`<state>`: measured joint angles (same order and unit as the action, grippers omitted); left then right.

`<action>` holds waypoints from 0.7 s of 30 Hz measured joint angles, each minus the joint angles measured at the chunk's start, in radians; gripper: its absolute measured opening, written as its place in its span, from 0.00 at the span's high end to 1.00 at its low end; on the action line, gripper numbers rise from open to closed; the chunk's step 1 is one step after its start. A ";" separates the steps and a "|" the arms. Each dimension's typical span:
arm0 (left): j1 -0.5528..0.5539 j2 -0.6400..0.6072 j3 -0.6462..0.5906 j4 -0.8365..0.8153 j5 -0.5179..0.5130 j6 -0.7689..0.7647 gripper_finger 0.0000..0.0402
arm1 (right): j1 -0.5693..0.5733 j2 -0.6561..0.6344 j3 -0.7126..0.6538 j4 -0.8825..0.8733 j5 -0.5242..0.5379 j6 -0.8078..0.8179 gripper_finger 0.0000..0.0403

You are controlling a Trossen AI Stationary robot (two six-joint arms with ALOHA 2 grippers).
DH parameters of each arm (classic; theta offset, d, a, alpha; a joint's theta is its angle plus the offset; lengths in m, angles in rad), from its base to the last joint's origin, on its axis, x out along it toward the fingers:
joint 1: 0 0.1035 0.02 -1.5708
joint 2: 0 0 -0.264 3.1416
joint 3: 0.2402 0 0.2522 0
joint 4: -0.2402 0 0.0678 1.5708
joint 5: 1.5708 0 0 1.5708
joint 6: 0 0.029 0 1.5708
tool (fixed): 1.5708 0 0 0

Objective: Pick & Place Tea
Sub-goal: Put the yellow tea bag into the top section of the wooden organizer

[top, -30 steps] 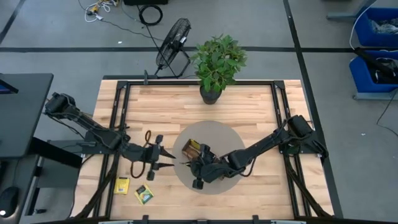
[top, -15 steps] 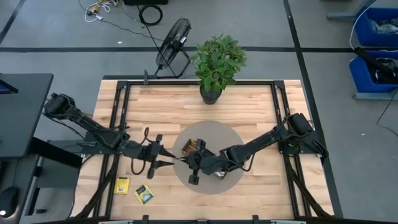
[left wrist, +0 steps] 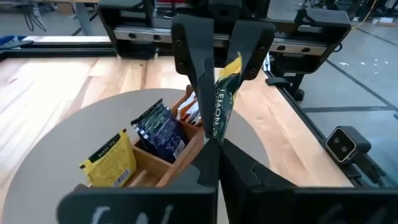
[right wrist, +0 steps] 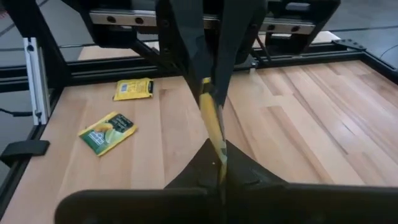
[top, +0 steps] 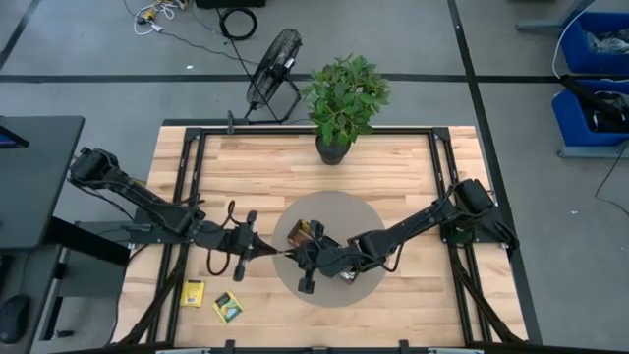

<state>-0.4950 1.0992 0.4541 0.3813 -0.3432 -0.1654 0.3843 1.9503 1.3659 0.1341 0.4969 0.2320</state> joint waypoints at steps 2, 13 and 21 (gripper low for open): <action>0.000 0.000 0.000 -0.001 -0.001 0.016 0.99 | -0.002 0.000 0.000 -0.012 0.001 0.023 0.95; 0.006 -0.003 0.000 -0.046 0.000 0.051 0.99 | 0.069 -0.080 0.000 -0.301 0.167 0.022 0.66; 0.102 -0.003 0.011 -0.109 0.053 0.068 1.00 | 0.128 -0.094 -0.001 -0.398 0.253 0.104 0.60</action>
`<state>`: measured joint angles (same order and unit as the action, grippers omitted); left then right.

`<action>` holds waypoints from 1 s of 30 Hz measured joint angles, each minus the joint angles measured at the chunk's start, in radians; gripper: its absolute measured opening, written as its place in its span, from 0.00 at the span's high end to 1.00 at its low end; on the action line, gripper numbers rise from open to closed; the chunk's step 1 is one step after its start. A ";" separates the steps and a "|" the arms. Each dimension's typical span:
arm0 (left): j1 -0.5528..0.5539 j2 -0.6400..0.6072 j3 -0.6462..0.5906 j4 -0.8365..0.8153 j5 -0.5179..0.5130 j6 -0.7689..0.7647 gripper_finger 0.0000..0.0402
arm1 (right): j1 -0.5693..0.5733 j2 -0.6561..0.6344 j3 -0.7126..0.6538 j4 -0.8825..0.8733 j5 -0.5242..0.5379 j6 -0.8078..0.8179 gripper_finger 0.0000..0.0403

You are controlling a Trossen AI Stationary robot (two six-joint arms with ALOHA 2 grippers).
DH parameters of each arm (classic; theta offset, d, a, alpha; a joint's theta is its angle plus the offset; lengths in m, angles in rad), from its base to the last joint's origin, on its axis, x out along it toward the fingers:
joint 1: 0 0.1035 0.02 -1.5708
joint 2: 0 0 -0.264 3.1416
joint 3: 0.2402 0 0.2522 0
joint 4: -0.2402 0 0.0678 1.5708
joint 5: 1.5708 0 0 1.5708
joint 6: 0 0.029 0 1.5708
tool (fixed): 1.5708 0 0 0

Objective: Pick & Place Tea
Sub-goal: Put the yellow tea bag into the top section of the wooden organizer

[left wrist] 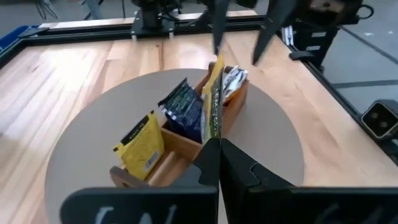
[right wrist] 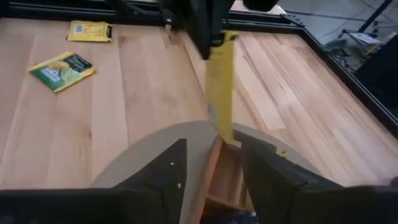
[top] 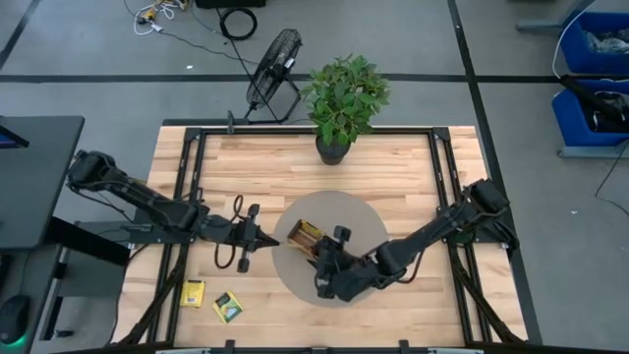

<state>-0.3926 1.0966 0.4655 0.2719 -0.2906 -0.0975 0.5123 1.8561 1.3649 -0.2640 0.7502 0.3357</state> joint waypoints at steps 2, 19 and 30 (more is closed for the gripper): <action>0.032 0.000 0.007 -0.002 0.050 0.003 1.00 | 0.008 -0.001 -0.016 0.011 -0.013 0.008 0.60; 0.251 0.004 0.138 -0.272 0.296 0.126 1.00 | 0.021 -0.367 -0.687 1.029 -0.477 -0.223 0.60; 0.373 0.143 0.331 -0.529 0.426 0.304 1.00 | 0.019 -0.423 -0.811 1.154 -0.418 -0.214 0.60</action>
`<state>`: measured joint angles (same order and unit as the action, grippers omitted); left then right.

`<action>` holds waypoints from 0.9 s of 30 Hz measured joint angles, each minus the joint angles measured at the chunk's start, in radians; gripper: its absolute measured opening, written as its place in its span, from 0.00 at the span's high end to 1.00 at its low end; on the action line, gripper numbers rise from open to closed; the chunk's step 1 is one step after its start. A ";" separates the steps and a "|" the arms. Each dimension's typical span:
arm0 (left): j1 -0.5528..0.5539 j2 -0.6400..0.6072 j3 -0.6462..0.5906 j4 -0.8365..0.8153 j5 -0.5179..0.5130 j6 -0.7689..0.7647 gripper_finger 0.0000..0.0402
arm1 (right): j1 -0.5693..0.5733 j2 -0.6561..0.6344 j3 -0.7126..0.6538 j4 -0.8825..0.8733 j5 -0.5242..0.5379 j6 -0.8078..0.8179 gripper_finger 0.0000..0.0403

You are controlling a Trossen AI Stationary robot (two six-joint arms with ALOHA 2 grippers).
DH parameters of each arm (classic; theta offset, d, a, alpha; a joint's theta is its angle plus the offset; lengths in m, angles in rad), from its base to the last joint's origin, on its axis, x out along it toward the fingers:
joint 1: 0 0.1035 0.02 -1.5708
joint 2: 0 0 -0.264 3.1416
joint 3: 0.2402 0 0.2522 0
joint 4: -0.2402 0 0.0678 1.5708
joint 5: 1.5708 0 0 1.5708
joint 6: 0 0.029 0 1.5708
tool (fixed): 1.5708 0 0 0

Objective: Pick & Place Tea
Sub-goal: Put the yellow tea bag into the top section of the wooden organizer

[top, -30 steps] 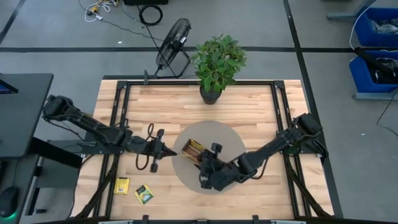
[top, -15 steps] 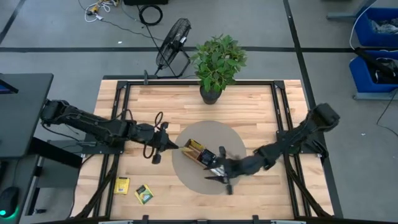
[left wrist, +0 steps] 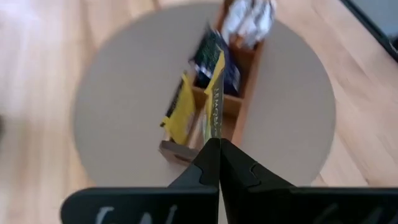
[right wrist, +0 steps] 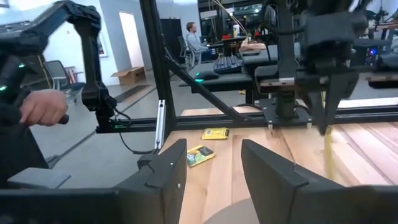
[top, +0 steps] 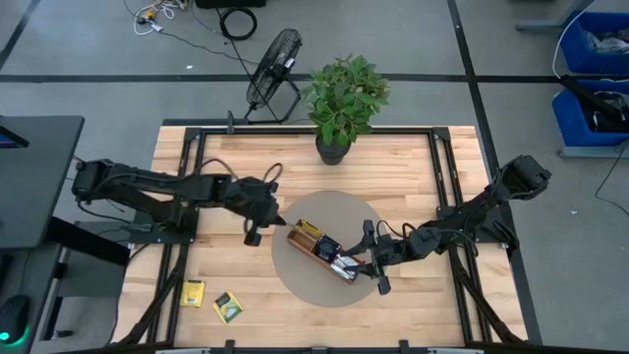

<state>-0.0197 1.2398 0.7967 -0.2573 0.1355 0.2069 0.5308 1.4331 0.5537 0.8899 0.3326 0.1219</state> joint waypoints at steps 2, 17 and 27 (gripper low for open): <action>0.014 0.051 0.030 -0.021 0.048 0.023 1.00 | 0.000 0.000 0.000 -0.002 0.000 0.000 0.60; 0.038 0.338 0.258 -0.172 0.062 0.194 1.00 | 0.000 0.001 0.001 -0.033 0.000 0.018 0.60; 0.063 0.412 0.273 -0.160 0.052 0.209 1.00 | 0.000 0.001 0.001 -0.043 0.000 0.019 0.60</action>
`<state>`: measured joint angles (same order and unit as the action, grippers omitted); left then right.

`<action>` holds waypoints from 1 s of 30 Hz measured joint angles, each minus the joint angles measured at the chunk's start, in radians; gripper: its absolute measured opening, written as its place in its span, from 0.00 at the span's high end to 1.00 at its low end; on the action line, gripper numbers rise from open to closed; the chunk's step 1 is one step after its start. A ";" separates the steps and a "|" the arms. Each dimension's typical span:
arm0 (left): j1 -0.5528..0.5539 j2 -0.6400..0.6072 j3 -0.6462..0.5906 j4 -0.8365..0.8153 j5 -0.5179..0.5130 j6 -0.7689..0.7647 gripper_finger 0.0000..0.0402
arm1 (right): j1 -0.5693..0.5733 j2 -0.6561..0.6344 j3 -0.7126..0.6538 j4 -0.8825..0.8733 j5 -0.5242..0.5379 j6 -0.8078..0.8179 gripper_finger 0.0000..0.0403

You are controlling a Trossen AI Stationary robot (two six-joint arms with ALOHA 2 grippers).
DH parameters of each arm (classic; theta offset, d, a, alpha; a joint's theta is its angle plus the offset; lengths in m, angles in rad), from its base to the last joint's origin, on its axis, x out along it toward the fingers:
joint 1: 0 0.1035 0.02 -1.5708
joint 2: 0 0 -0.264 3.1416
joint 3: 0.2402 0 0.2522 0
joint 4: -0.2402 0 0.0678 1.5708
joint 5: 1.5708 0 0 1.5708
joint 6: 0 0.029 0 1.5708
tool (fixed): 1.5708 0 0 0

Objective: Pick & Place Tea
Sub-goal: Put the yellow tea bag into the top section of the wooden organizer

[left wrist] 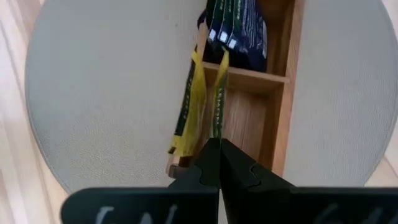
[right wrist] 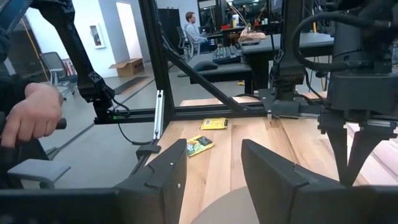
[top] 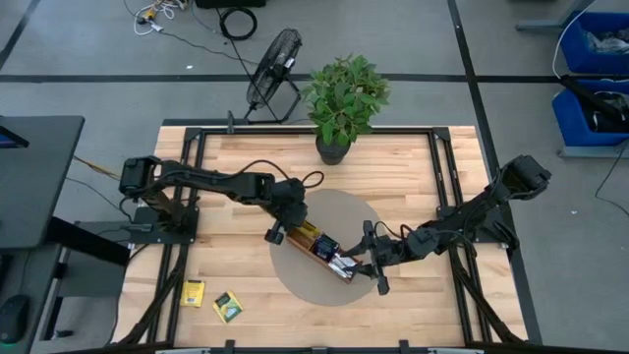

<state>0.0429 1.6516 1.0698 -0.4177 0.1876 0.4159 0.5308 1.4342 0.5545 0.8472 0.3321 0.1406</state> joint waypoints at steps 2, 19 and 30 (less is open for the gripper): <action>-0.001 0.000 0.000 0.020 0.000 0.000 1.00 | 0.000 0.000 0.000 -0.001 0.000 0.000 0.60; -0.001 0.024 -0.001 0.007 0.051 0.014 1.00 | 0.000 0.001 0.001 -0.008 0.000 0.005 0.60; 0.005 0.026 -0.001 0.032 -0.034 -0.029 1.00 | 0.000 0.001 0.001 -0.022 0.000 0.021 0.60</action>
<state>0.0479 1.6772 1.0691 -0.3856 0.1534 0.3867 0.5308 1.4353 0.5556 0.8254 0.3317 0.1612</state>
